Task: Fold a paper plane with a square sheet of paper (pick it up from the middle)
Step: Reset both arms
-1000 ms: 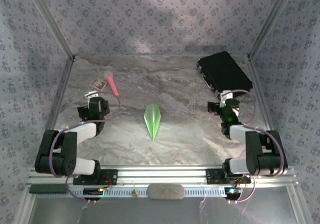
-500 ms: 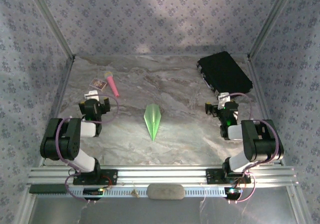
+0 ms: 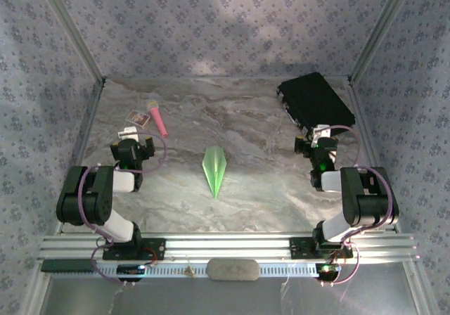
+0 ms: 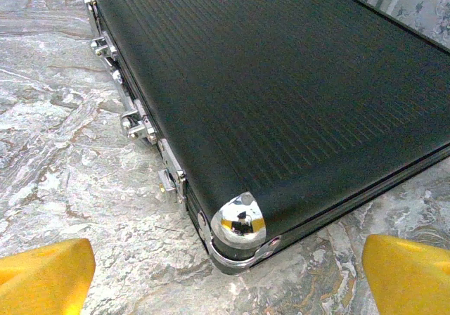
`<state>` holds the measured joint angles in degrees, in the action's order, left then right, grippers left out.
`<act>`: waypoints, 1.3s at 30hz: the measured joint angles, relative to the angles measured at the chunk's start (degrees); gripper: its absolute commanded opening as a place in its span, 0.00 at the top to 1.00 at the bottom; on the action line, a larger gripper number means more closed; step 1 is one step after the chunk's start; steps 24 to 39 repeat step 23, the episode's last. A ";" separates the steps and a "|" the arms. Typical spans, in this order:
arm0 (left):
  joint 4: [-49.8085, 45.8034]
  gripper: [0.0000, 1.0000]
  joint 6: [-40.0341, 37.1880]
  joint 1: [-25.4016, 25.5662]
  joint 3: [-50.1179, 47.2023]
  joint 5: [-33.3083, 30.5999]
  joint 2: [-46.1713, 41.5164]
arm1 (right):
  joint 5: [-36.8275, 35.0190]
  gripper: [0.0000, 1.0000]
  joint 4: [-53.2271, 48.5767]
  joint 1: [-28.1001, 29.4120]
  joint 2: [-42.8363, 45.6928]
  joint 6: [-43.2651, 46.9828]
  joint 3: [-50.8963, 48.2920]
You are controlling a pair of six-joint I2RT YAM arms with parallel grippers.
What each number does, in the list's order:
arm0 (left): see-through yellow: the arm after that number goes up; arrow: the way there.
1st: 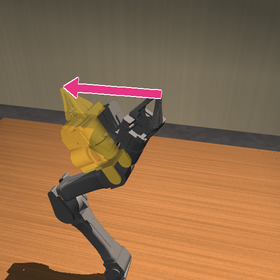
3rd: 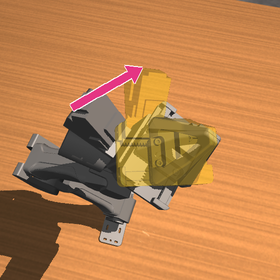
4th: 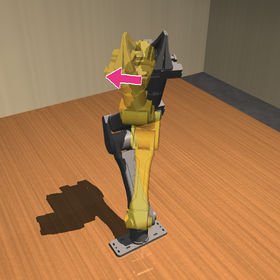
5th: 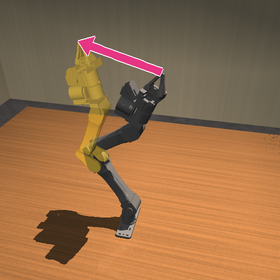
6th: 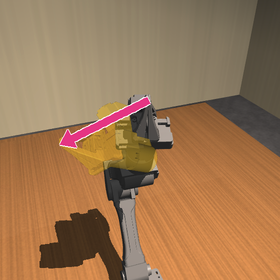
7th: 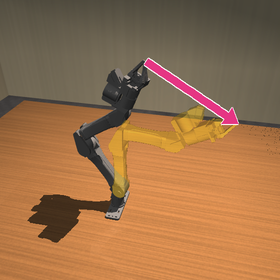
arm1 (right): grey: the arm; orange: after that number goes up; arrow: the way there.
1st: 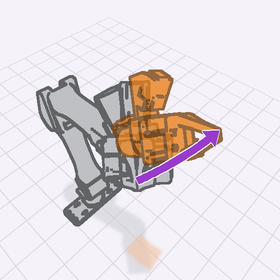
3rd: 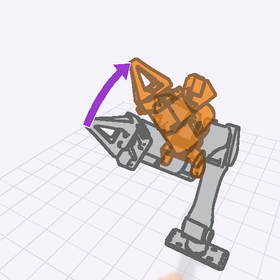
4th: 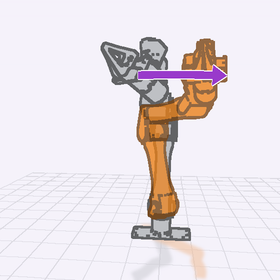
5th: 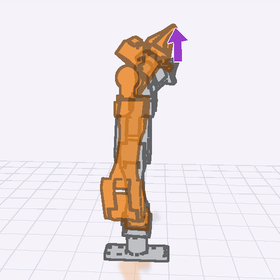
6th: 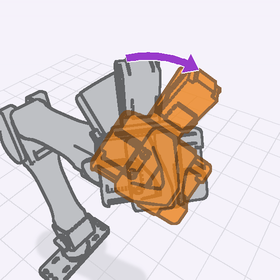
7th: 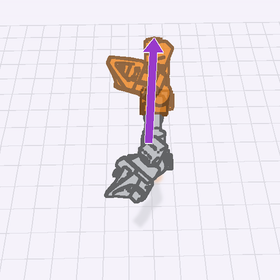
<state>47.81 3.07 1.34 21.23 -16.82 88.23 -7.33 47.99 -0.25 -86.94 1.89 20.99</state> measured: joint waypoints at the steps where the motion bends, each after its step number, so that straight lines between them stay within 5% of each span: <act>1: 0.00 0.00 -0.02 0.00 0.00 0.13 0.02 | -0.02 0.01 0.02 0.00 0.00 0.00 0.00; 16: -0.46 0.00 -1.55 -0.26 0.72 8.72 0.02 | -0.44 0.01 0.00 0.00 0.00 -0.15 0.00; 39: -1.03 0.00 -1.57 -0.72 1.03 10.08 0.02 | -0.17 0.01 -0.20 -0.02 0.00 -0.15 0.00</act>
